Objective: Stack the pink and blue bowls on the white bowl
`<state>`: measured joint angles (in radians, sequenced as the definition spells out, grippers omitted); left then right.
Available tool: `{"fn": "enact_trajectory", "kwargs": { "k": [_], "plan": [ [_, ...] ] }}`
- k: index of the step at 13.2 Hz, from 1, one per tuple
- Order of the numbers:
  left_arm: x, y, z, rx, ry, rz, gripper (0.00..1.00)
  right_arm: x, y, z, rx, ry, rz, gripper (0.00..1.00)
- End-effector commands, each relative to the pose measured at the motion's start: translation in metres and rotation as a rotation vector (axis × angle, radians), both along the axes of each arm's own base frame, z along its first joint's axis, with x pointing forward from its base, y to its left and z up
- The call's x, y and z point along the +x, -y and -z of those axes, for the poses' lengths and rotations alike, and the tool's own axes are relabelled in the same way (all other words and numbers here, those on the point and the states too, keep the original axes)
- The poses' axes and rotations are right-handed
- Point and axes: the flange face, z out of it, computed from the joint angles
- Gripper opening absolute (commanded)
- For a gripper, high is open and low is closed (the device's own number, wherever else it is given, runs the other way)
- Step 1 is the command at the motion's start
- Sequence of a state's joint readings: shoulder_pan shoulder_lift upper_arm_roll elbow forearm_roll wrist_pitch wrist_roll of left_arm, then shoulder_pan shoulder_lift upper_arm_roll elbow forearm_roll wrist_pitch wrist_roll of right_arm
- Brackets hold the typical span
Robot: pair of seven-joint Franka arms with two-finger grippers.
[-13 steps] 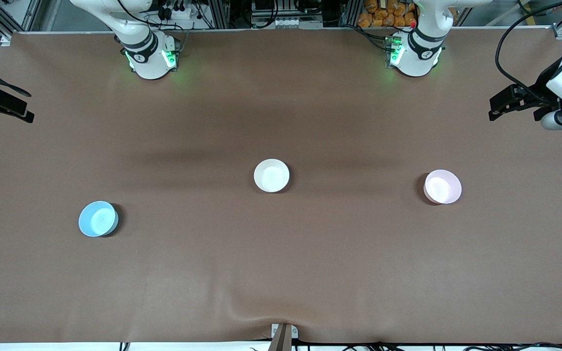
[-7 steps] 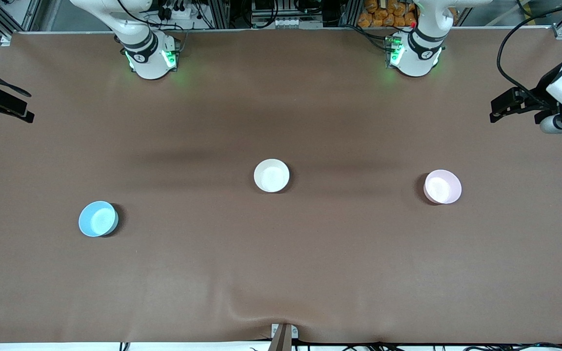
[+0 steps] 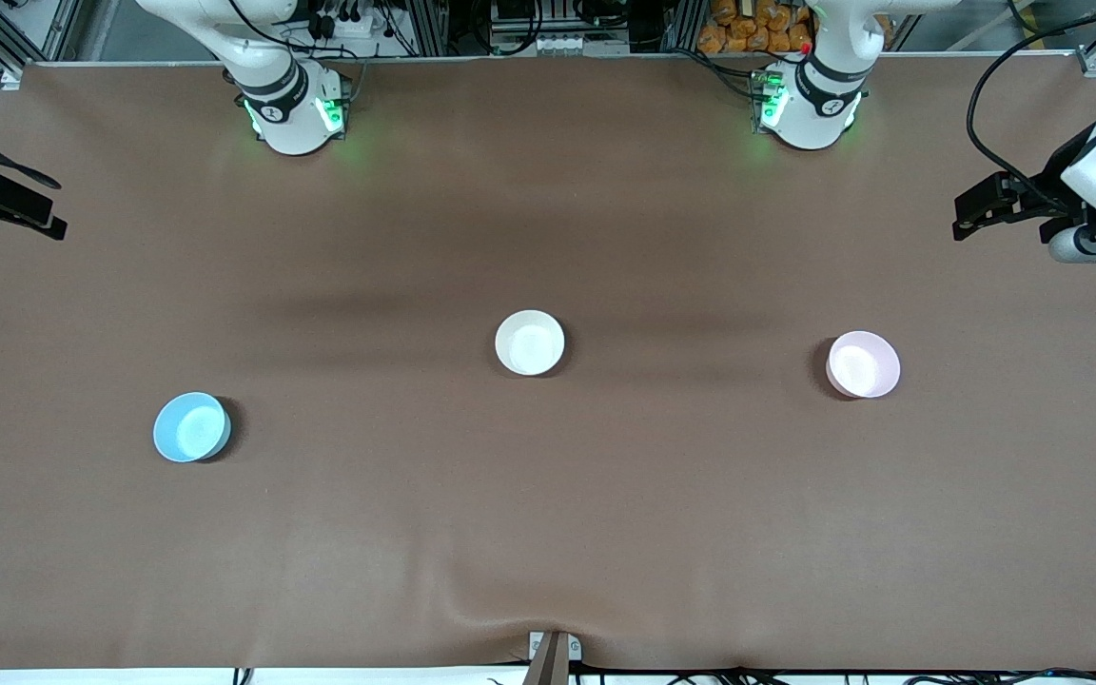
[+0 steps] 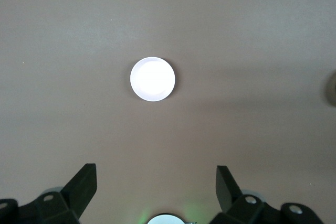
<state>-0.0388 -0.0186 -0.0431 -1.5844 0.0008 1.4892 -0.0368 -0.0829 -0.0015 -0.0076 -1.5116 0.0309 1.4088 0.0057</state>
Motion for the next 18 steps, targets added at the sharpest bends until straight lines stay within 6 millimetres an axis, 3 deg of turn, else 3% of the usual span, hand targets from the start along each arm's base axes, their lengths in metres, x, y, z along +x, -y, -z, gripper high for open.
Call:
{"fn": "enact_trajectory", "kwargs": {
  "k": [1,3,6,11,13,18],
  "plan": [
    [0.005,-0.001,0.005,-0.011,-0.015,0.012,1.00,-0.003,0.000,-0.003,-0.009,0.001,-0.002,1.00],
    [0.009,-0.004,0.014,-0.007,-0.030,0.015,1.00,-0.003,-0.001,-0.002,-0.009,-0.002,-0.004,1.00],
    [0.024,-0.018,0.044,-0.001,-0.066,-0.005,1.00,-0.003,0.000,-0.002,-0.009,-0.002,-0.002,1.00],
    [0.049,-0.059,0.127,0.030,-0.056,-0.009,1.00,-0.003,0.002,0.002,-0.008,-0.010,0.002,1.00],
    [0.054,-0.086,0.154,0.020,-0.072,0.019,1.00,-0.003,0.003,0.002,-0.008,-0.010,0.004,1.00],
    [0.038,-0.085,0.246,0.034,-0.009,0.077,1.00,-0.001,0.004,0.003,-0.009,-0.004,0.006,1.00]
  ]
}}
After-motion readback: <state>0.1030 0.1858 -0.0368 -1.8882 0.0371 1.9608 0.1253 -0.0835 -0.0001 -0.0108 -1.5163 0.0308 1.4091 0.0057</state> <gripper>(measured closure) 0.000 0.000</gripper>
